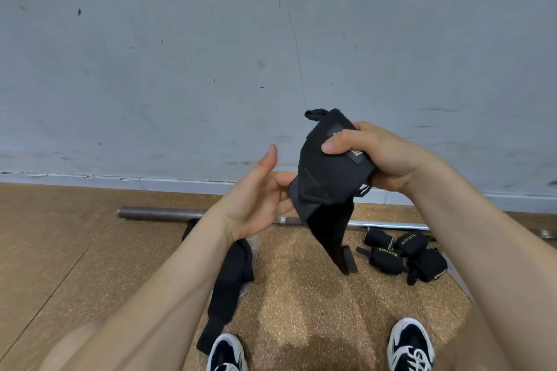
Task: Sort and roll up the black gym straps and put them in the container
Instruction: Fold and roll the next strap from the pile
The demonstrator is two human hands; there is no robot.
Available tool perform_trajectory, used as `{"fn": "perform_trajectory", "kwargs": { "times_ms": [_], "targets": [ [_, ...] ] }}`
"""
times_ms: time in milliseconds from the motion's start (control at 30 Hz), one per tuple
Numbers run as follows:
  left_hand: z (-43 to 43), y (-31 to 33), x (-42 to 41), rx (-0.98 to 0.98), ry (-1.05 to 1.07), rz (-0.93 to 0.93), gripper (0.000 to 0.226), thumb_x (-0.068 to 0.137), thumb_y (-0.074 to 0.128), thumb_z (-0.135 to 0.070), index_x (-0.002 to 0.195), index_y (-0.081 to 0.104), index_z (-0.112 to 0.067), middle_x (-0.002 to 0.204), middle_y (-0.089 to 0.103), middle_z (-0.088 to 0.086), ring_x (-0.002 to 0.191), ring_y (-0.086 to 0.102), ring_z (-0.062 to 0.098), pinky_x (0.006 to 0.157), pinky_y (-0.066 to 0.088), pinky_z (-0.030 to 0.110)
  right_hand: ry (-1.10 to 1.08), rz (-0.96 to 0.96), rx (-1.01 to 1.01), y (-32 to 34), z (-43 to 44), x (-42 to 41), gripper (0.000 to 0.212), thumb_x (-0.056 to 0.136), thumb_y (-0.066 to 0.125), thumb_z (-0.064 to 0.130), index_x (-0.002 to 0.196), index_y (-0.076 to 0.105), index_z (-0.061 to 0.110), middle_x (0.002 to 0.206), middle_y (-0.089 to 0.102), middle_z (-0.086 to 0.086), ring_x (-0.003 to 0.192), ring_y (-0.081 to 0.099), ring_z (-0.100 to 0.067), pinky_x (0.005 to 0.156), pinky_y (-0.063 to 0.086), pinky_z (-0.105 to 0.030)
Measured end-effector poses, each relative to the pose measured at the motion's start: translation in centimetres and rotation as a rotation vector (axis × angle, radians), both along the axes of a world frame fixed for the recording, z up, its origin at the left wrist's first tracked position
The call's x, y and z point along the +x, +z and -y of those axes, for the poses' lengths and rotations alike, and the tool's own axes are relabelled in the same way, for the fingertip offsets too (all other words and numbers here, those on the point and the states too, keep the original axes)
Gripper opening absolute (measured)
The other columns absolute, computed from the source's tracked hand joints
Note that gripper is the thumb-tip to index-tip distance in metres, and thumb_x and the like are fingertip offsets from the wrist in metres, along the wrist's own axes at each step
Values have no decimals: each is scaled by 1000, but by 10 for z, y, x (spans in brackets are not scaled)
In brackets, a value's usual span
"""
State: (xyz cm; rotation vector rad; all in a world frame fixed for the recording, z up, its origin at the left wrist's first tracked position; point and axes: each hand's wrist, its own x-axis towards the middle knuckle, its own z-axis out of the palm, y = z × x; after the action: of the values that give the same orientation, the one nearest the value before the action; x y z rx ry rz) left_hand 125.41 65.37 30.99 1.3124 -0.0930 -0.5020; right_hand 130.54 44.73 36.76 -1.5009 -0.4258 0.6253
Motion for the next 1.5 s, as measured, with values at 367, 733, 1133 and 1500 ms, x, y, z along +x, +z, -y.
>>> {"fn": "perform_trajectory", "kwargs": {
  "times_ms": [367,733,1133,1500],
  "targets": [
    [13,-3,-5,241,310,248,32,72,72,-31,79,76,-1,80,73,11,76,67,18,78,53,26,-231,-210,24,10,4,-5,23,92,57,19,70,55,12,44,53,3,31,47,-10,32,30,-14],
    [16,-20,6,479,380,186,51,76,83,-21,46,42,-20,46,35,-8,45,35,5,50,28,19,-96,-317,94,1,-15,-13,29,66,67,26,85,65,5,70,68,-10,57,66,-21,51,54,-23],
    [8,19,-2,88,86,183,53,81,74,-50,110,67,-6,104,75,8,97,71,19,83,56,27,-61,-159,-52,1,-21,-11,31,55,80,33,77,68,14,73,60,-8,59,54,-19,50,35,-23],
    [4,23,3,162,362,420,23,75,80,-13,96,70,-12,85,77,1,81,73,15,70,59,25,-8,-133,111,0,-29,-21,16,71,68,32,68,70,17,56,55,-2,39,42,-11,36,26,-18]
  ]
}}
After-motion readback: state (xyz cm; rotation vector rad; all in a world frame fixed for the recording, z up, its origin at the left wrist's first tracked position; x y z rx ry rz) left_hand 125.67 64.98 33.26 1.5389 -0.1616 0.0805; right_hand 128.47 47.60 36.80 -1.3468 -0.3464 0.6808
